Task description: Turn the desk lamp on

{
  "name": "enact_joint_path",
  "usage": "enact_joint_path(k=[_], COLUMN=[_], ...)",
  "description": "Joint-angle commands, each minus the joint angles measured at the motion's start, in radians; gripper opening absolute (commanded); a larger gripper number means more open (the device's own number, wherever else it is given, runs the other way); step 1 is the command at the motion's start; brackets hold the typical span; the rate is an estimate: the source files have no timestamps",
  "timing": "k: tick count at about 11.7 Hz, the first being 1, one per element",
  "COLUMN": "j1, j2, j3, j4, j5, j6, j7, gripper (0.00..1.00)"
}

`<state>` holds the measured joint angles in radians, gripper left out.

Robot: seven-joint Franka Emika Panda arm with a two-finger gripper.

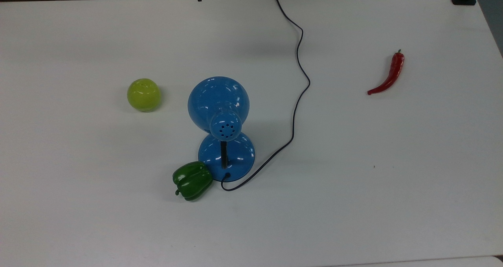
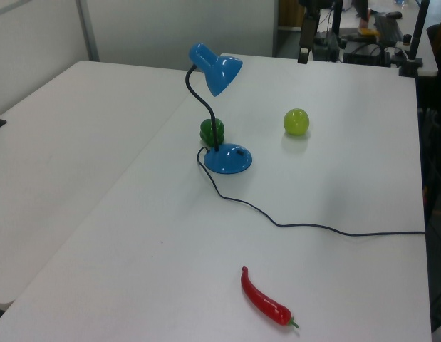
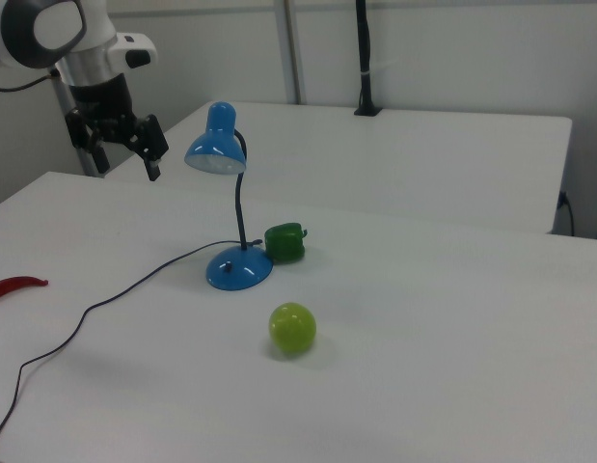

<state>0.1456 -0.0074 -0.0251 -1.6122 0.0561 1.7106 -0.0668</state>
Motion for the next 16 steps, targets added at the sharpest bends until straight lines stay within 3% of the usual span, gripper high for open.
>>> enact_joint_path(k=[1,9,11,16], j1=[0.002,-0.001,-0.003,-0.006], j2=[-0.011,-0.008,-0.009,-0.025], j3=[0.004,0.004,0.005,0.019], j4=[-0.021,-0.023,-0.049,-0.142], j5=[0.005,0.01,0.01,0.002], j6=[0.014,0.009,0.009,0.021], j7=[-0.022,-0.057,-0.132,-0.133], gripper=[1.0,1.0,1.0,1.0])
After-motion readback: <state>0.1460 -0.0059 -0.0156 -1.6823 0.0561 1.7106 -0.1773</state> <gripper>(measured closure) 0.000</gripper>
